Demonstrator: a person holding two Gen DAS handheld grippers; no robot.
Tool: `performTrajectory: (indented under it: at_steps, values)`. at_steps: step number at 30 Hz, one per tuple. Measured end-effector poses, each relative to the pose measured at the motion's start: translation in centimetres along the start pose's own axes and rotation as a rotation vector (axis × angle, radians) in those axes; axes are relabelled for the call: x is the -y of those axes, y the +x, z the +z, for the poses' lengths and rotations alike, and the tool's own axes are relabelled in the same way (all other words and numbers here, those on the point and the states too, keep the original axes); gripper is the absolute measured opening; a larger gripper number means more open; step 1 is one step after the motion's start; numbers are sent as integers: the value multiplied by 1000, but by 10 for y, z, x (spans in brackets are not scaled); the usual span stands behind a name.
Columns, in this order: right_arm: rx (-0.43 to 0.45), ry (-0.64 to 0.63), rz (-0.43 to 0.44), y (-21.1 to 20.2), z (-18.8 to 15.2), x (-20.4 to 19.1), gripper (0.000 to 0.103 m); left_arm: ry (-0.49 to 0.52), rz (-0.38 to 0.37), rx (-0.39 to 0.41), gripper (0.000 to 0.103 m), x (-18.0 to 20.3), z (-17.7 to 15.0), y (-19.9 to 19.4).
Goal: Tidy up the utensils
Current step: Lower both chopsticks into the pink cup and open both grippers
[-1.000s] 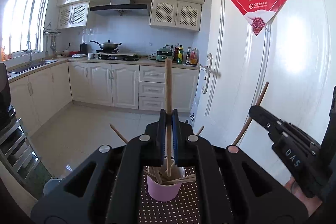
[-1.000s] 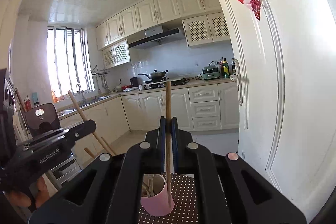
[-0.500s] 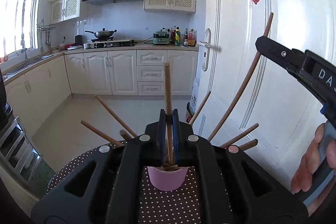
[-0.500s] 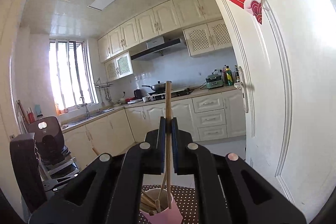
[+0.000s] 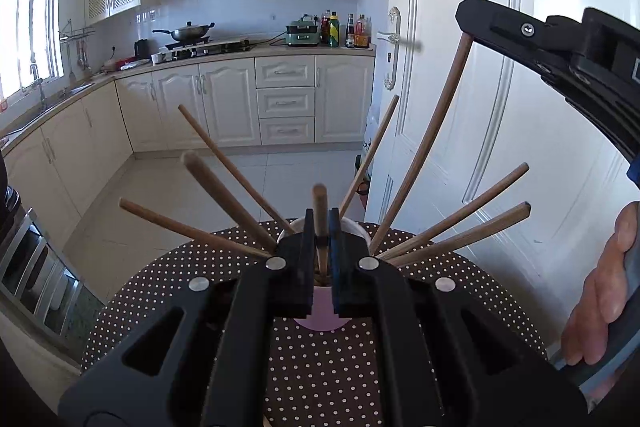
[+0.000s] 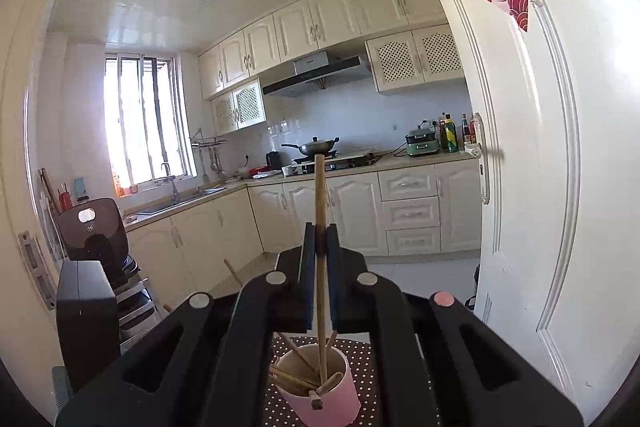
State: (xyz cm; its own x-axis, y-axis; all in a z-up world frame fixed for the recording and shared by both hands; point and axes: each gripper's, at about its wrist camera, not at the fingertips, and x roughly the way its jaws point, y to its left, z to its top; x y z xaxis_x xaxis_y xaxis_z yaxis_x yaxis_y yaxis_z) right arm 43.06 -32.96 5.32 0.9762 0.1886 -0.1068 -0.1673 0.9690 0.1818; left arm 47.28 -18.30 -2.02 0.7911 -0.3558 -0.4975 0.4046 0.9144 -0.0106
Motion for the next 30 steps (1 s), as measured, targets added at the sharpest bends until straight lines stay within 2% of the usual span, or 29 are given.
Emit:
performTrajectory:
  at_steps: [3,12,15,16,17,18,22,26,30]
  values:
    - [-23,-10,-3,4,-3,-1,4,-19,-8,-29,7,-5,-3,3]
    - [-88,-20,-17,10,-16,0,4,-47,-14,-33,8,-9,-7,-7]
    - [-111,-25,-17,12,-19,-2,4,-52,-21,-21,21,-8,-8,-12]
    - [-120,-30,-19,13,-21,-3,4,-51,-16,-11,32,-7,-8,-15]
    - [-126,-33,-21,14,-22,-4,4,-50,-9,-1,49,-6,-8,-17]
    - [-137,-33,-22,15,-24,-4,4,-48,0,19,53,-6,-8,-21]
    - [-151,-33,-30,14,-26,-3,4,-50,1,38,54,-4,-7,-30]
    - [-166,-30,-33,13,-26,-2,4,-61,7,48,61,-4,-1,-35]
    - [-177,-6,-33,11,-25,-1,5,-54,18,49,61,-6,3,-38]
